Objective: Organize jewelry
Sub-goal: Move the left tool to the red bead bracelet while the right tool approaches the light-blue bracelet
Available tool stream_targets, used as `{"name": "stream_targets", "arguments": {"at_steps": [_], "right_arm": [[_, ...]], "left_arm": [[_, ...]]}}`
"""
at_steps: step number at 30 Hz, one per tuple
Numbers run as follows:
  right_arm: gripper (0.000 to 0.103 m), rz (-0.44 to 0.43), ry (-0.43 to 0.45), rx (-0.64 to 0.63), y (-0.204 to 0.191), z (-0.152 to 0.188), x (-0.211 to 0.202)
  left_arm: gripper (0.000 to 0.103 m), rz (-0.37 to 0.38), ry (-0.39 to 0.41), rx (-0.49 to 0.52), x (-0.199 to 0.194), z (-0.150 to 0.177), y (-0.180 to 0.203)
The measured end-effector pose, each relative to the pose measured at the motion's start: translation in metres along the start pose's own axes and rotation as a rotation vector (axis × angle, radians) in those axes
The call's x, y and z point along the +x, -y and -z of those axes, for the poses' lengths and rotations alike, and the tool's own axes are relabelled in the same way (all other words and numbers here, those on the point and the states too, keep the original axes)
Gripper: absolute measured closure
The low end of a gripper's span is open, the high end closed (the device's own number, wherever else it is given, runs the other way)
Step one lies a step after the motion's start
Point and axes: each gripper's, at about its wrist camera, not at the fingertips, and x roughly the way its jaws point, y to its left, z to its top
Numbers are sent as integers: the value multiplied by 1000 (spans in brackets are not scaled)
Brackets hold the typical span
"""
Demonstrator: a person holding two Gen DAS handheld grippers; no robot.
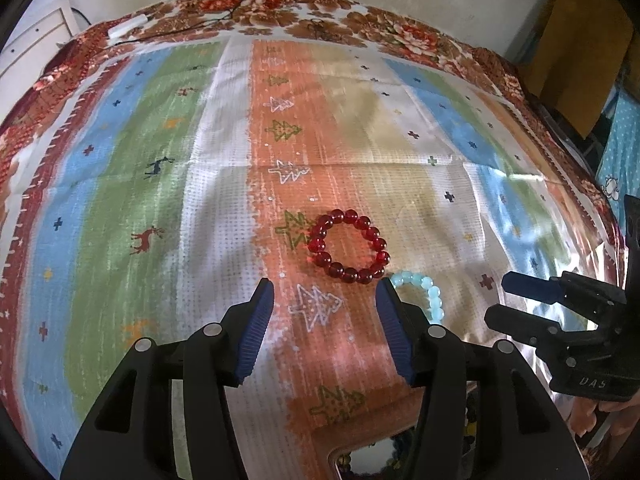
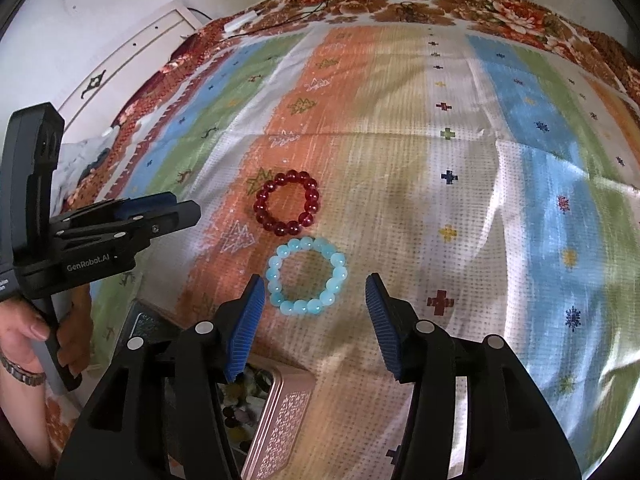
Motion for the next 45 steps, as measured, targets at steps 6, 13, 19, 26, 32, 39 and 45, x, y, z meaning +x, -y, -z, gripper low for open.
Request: {"name": "stream_targets", "arguments": {"at_steps": [6, 13, 19, 26, 32, 39, 45], "right_arm": [[51, 10, -39, -2, 1, -2, 10], [49, 28, -76, -15, 0, -6, 23], [49, 31, -104, -15, 2, -9, 33], [49, 39, -123, -24, 2, -13, 41], [49, 52, -146, -36, 2, -17, 51], [49, 80, -172, -61, 2, -19, 62], [49, 116, -188, -89, 0, -20, 70]], "left_arm": [[49, 0, -34, 4, 13, -7, -1], [47, 8, -57, 4, 25, -15, -2], [47, 7, -85, 5, 37, -21, -5], [45, 8, -114, 25, 48, -26, -3], [45, -23, -132, 62, 56, -30, 2], [45, -89, -161, 139, 70, -37, 12], [45, -119, -185, 178, 82, -40, 15]]}}
